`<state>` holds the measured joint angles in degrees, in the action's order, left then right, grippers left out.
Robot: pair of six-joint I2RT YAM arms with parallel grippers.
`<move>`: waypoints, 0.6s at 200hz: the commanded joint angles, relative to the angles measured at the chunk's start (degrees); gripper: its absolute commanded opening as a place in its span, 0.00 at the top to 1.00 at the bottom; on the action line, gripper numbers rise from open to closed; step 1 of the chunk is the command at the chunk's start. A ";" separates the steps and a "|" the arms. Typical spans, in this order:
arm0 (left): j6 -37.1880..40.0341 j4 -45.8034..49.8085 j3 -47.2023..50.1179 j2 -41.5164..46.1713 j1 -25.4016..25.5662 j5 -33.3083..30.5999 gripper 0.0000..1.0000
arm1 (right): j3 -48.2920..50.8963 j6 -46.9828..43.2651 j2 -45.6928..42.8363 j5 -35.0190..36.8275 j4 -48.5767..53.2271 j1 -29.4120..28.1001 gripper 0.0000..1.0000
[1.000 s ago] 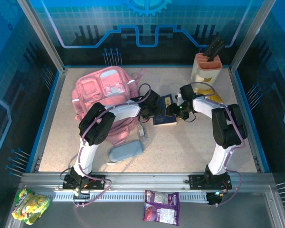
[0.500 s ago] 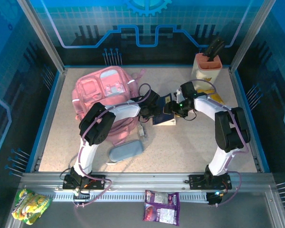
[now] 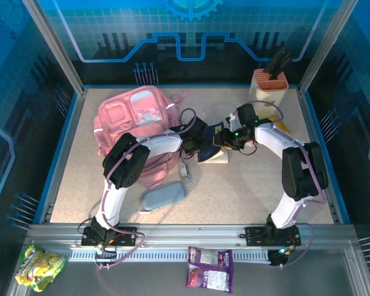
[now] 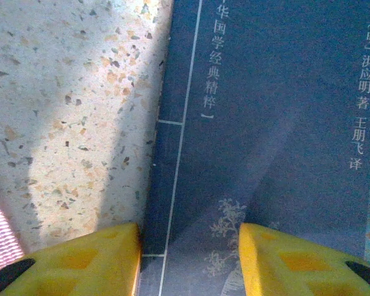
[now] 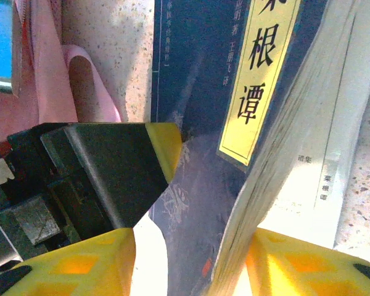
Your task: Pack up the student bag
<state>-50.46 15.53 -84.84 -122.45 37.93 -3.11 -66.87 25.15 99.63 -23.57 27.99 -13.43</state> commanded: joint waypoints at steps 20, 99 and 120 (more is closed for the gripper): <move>1.55 0.97 -0.25 -1.65 0.30 1.24 0.53 | -0.10 -1.62 -2.36 1.02 3.95 0.45 0.50; 1.15 0.75 0.11 -1.06 0.59 1.15 0.54 | -1.62 -3.44 0.28 2.39 7.28 -0.66 0.61; 1.41 0.99 0.26 -0.77 0.59 0.81 0.54 | -1.61 -3.31 -0.04 3.73 7.17 -0.46 0.66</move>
<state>-50.43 15.59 -84.84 -122.45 37.93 -3.16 -66.89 22.63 99.02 -21.23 32.99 -13.56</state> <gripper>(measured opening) 0.460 0.368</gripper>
